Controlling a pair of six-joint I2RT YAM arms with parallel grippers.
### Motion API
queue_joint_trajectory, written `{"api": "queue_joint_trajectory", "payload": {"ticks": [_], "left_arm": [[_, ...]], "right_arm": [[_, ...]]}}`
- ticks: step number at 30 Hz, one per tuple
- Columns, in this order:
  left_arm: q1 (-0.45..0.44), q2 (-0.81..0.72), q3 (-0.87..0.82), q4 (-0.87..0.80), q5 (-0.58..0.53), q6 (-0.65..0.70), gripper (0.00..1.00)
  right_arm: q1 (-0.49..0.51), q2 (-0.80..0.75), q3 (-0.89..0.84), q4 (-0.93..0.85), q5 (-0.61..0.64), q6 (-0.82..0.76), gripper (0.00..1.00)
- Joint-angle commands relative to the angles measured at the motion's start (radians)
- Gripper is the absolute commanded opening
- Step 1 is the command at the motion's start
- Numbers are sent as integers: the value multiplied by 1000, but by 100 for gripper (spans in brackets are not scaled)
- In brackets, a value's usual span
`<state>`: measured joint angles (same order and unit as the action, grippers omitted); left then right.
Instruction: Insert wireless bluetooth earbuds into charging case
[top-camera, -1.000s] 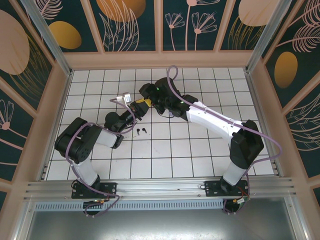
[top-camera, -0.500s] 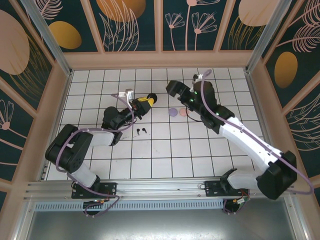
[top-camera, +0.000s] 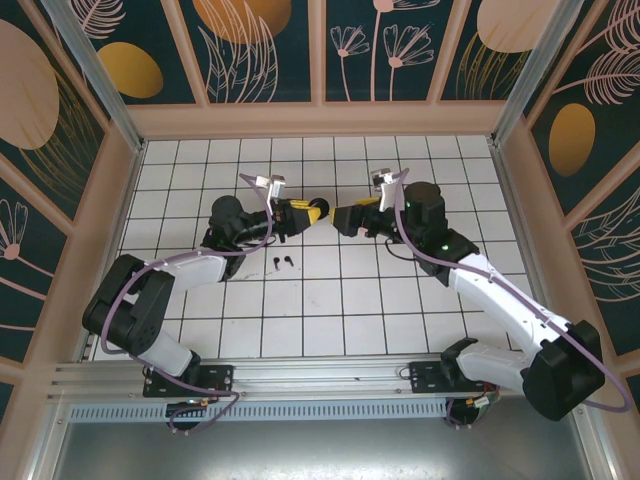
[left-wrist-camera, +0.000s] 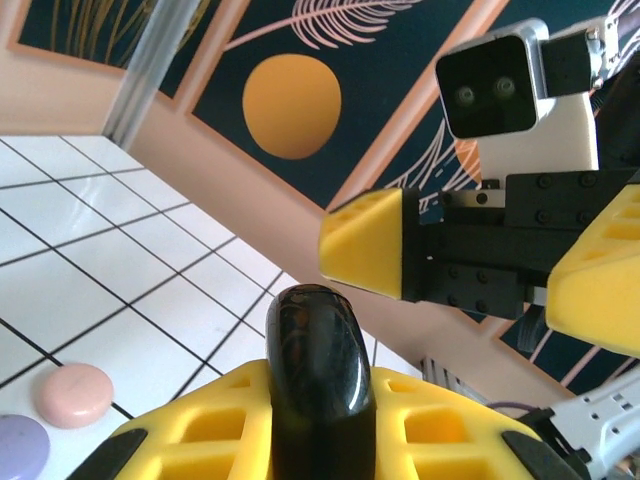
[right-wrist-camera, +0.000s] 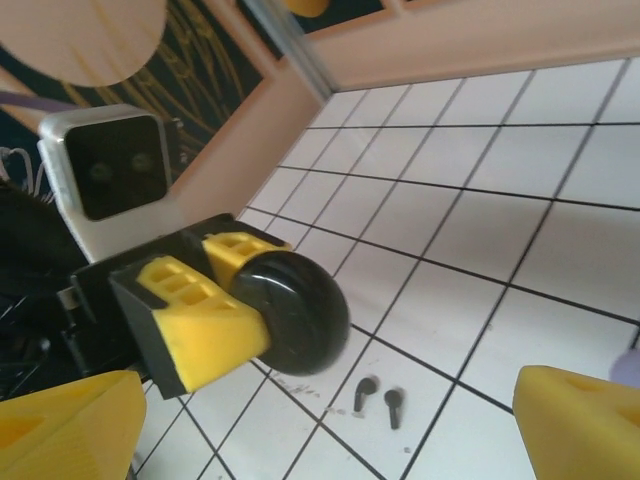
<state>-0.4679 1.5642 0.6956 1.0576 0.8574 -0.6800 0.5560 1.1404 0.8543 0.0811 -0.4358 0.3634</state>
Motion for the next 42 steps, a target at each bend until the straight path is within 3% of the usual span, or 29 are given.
{"api": "queue_joint_trajectory", "payload": {"ticks": [1,12,23,32,42], "left_arm": [[-3,-38,27,-21,69,19,0],[-3,-45,51,-47,110,26,0],[-3,-68,50,-47,158,23,0],[-3,-110,43,-68,166,35,0],[-3,-98,42,-64,145,44,0]], "right_arm": [[-4,23,-5,75,-78,-35,94],[-4,83,19,103,-112,-21,89],[-3,151,30,113,-38,-14,81],[-95,171,-46,180,-32,36,75],[-96,40,-83,152,-146,45,75]]}}
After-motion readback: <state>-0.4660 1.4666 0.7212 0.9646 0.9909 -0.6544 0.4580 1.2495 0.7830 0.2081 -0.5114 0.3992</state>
